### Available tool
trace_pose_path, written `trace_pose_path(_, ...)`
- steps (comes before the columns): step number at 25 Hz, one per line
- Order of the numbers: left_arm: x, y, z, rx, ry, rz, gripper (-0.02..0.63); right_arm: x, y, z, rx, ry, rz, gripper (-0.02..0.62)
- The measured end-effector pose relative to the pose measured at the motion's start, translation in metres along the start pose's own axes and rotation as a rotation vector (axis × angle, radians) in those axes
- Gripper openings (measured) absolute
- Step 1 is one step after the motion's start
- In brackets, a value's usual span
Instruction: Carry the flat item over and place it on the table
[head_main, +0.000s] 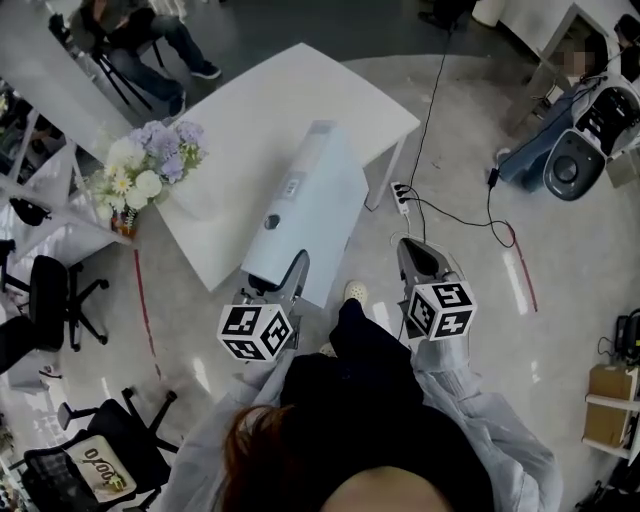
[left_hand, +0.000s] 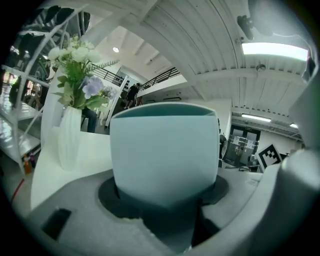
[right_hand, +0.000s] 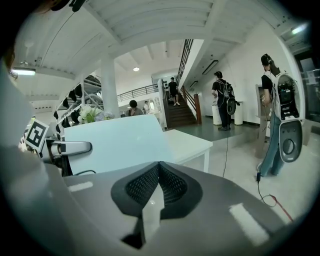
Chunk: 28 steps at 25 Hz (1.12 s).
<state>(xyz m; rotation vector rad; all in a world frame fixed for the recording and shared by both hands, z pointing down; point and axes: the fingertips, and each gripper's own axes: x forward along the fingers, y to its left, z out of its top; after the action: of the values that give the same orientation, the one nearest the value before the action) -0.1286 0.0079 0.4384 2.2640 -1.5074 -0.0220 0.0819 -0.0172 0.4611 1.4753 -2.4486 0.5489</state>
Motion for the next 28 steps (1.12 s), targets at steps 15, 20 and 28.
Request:
trace_pose_path(15,0.160,0.002,0.064,-0.034,-0.086,0.003,0.270,0.114,-0.111,0.091,-0.013,-0.061,0.051,0.011)
trace_pose_path(20,0.173,0.009,0.059,-0.096,-0.081,0.018,0.270,0.131,-0.120,0.084,0.009,-0.031,0.074,0.011)
trace_pose_path(28,0.194,0.026,0.058,-0.255,-0.116,-0.014,0.270,0.154,-0.128,0.089,0.055,-0.042,0.087,0.011)
